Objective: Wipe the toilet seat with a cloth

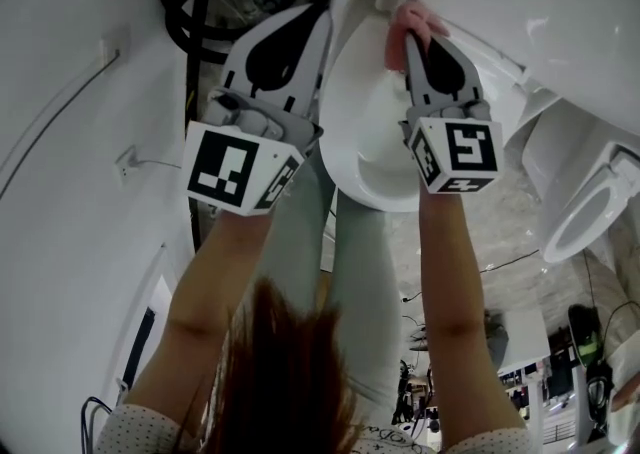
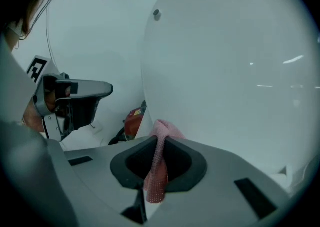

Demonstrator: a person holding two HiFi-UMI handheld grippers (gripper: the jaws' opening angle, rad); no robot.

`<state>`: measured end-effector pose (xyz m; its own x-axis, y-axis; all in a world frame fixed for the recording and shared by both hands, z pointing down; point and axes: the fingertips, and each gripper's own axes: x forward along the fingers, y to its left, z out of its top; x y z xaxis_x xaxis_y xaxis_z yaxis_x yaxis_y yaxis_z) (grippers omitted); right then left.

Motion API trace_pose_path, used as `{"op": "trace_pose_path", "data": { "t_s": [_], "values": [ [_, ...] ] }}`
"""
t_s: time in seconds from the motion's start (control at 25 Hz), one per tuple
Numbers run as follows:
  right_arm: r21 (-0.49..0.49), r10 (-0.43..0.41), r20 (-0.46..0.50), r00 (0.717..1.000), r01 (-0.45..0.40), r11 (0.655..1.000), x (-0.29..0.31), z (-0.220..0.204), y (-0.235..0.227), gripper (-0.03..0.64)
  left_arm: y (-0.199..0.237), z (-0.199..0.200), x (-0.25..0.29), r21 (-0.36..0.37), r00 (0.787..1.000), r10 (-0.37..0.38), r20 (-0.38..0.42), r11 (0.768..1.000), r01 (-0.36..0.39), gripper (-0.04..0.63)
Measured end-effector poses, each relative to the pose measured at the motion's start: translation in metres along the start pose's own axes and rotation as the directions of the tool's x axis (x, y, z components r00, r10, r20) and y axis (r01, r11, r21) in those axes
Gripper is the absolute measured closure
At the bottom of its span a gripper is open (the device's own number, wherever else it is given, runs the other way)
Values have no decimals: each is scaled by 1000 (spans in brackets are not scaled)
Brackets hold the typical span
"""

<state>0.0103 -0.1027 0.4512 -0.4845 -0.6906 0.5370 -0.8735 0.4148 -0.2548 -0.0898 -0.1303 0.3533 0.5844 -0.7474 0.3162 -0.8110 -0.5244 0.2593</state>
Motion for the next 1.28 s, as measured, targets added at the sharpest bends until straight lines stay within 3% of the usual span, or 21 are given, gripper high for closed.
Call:
{"op": "trace_pose_path", "data": {
  "t_s": [0.6,0.84,1.08,1.28],
  "values": [
    [-126,-52,-166,985,31,991,33,-51,-3,572,1,-3,0,8,1000,0,-17,1000,0,591],
    [-197,-6,-221,975,-39,980,43,-50,2,572,-2,-4,1,2,1000,-4,-27,1000,4,591],
    [-322,-9,-205,979,-59,945,47,-51,6,578,-11,-2,5,0,999,-24,-31,1000,24,591],
    [-296,32,-211,977,-95,951,45,-51,4,583,-19,0,10,-1,999,-42,-33,999,42,591]
  ]
}}
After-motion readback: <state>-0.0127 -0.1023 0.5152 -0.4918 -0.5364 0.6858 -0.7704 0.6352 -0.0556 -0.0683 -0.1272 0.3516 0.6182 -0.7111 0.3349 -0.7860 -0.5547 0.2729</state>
